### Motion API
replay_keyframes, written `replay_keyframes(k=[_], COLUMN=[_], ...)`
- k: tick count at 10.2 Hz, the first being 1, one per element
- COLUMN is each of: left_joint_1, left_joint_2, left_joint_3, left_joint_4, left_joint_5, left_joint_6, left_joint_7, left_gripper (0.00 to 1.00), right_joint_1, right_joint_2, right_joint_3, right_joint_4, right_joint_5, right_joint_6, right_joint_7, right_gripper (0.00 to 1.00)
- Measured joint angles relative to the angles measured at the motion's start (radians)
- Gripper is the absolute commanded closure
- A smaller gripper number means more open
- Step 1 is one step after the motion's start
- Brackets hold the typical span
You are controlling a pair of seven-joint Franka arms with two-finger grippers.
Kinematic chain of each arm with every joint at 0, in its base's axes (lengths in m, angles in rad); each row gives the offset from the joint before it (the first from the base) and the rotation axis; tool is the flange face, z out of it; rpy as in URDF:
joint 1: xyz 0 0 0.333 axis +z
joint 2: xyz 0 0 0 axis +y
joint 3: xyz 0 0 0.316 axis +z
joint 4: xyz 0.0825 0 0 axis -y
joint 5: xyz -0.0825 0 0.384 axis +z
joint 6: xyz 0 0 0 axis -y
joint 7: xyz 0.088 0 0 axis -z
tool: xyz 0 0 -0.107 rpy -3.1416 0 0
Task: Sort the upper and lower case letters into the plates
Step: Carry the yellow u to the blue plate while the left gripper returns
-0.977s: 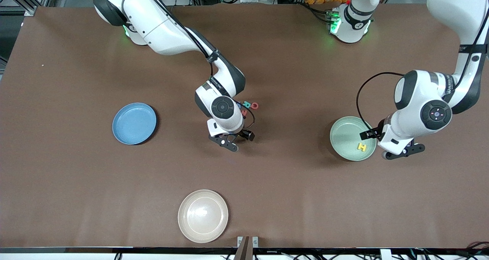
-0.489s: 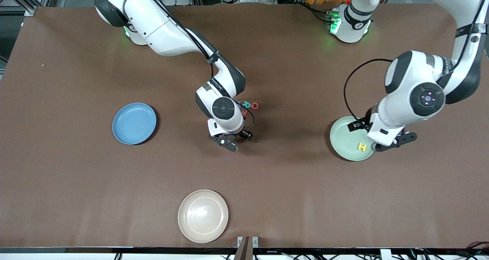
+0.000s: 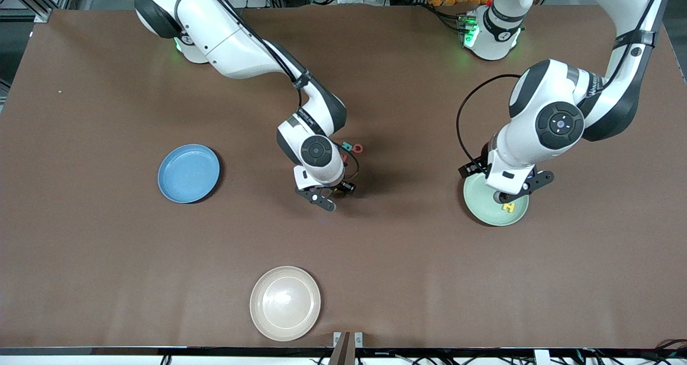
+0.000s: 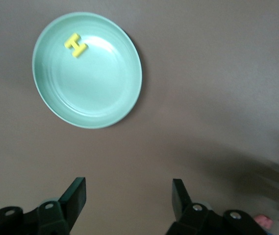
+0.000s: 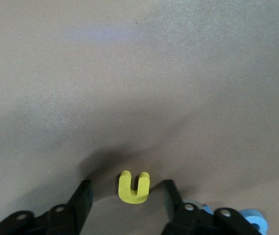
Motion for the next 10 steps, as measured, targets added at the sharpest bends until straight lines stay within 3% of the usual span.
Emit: replay_keyframes(k=[4,10], left_joint_1=[-0.038,-0.109], left_joint_2=[0.015,0.073], left_joint_3=[-0.006,-0.007], left_joint_4=[0.000,-0.002], left_joint_5=[-0.017,-0.017], left_joint_6=[0.029,0.113], left_joint_7=[-0.115,-0.215], left_gripper=[0.21,0.24], right_joint_1=[0.001,-0.002], right_joint_2=[-0.001,-0.007], right_joint_3=[0.000,-0.002], right_joint_4=[0.010,0.027], right_joint_5=[-0.001,-0.001], right_joint_6=[-0.018,-0.036], right_joint_7=[0.023,-0.008], right_gripper=[0.98,1.00])
